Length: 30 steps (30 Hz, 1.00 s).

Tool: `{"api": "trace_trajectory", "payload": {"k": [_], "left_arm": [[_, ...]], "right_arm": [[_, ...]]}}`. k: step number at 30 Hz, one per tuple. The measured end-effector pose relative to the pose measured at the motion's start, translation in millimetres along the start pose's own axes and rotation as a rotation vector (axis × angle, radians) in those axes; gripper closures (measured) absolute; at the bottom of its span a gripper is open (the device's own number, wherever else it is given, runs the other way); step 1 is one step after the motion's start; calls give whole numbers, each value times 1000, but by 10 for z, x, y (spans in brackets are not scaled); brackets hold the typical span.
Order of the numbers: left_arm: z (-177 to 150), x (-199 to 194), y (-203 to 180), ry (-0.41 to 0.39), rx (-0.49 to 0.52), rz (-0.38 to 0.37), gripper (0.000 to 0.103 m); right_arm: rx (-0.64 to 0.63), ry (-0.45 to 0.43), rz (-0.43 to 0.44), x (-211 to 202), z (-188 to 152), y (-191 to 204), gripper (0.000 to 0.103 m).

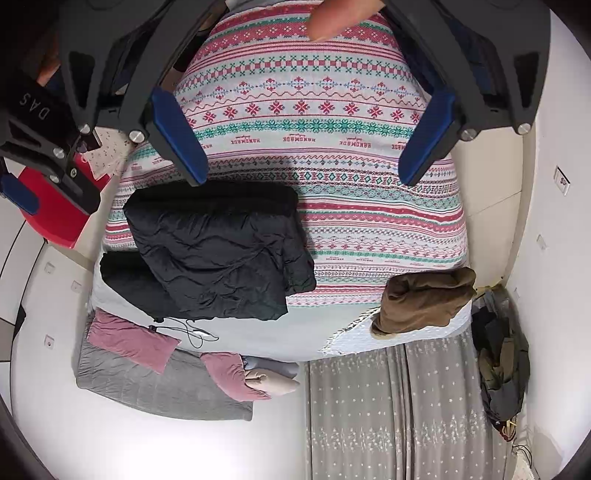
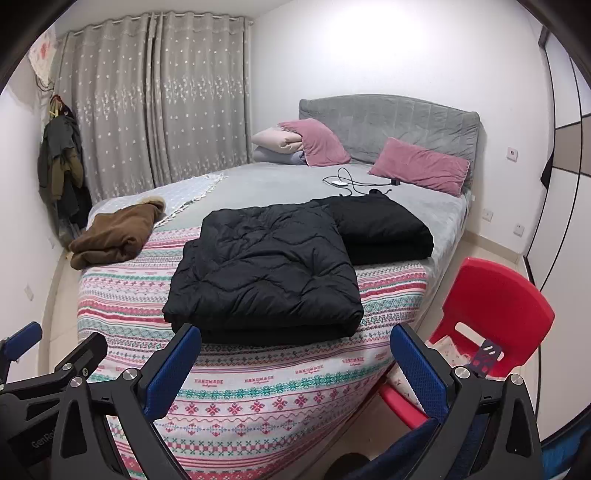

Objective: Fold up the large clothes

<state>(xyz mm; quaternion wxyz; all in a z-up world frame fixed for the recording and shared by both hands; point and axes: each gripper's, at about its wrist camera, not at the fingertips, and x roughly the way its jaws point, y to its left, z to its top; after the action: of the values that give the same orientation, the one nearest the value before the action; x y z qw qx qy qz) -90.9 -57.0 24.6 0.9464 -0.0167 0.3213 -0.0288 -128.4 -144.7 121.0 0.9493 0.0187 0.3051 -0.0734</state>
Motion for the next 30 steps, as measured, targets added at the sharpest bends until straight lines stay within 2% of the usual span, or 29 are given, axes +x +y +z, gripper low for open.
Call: {"api": "trace_trajectory", "payload": {"k": [7, 18, 30], "left_arm": [[-22, 92, 9, 25, 4, 6, 1], [-28, 205, -6, 61, -2, -27, 1], [-29, 233, -49, 65, 2, -45, 1]], "right_arm": [[-10, 20, -10, 105, -36, 21, 0], [-4, 38, -16, 213, -60, -29, 0], [1, 53, -24, 282, -83, -67, 0]]}}
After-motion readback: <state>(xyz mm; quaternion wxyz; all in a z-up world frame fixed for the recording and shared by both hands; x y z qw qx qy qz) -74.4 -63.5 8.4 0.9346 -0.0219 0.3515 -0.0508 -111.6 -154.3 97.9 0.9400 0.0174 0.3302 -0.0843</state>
